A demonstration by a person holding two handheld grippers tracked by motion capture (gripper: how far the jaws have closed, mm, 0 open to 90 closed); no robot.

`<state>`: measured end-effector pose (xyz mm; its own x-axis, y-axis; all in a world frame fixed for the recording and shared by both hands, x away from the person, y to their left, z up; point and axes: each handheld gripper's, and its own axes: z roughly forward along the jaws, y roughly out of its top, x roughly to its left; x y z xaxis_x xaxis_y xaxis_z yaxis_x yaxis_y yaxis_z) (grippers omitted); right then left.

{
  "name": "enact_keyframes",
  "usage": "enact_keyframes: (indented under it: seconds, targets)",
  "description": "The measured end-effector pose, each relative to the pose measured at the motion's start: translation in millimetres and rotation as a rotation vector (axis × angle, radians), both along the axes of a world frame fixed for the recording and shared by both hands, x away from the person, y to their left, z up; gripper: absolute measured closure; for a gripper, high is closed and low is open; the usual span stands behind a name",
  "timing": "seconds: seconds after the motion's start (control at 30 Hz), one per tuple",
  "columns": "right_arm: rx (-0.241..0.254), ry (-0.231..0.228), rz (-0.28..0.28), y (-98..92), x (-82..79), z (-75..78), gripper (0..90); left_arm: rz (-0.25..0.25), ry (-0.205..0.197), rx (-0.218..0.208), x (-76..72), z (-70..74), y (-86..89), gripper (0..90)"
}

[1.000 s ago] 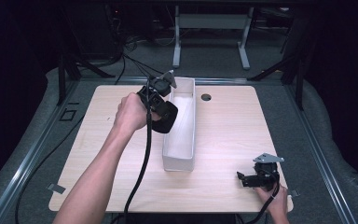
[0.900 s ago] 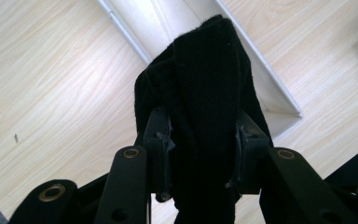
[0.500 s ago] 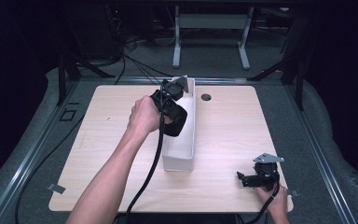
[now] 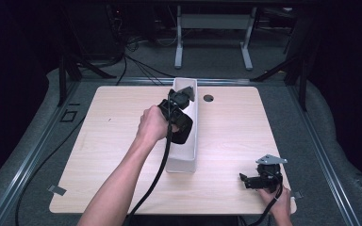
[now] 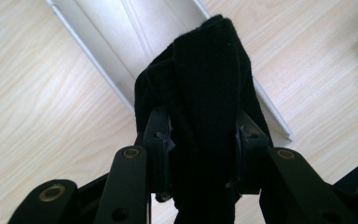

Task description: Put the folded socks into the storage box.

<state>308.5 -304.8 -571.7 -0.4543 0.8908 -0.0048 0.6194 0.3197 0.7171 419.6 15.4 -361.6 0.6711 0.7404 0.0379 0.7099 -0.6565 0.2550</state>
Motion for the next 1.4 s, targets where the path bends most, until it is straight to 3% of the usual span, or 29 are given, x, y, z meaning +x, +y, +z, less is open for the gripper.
enact_keyframes:
  seconds: [0.77,1.4]
  targets:
    - [-0.003,0.003,0.000,-0.1,-0.1,0.3,0.0,0.040,0.062,-0.010,-0.6,-56.8,-5.1,64.1]
    - [-0.004,0.002,0.001,-0.2,0.0,0.3,0.0,0.046,0.085,0.013,-5.8,-77.5,-9.2,61.4]
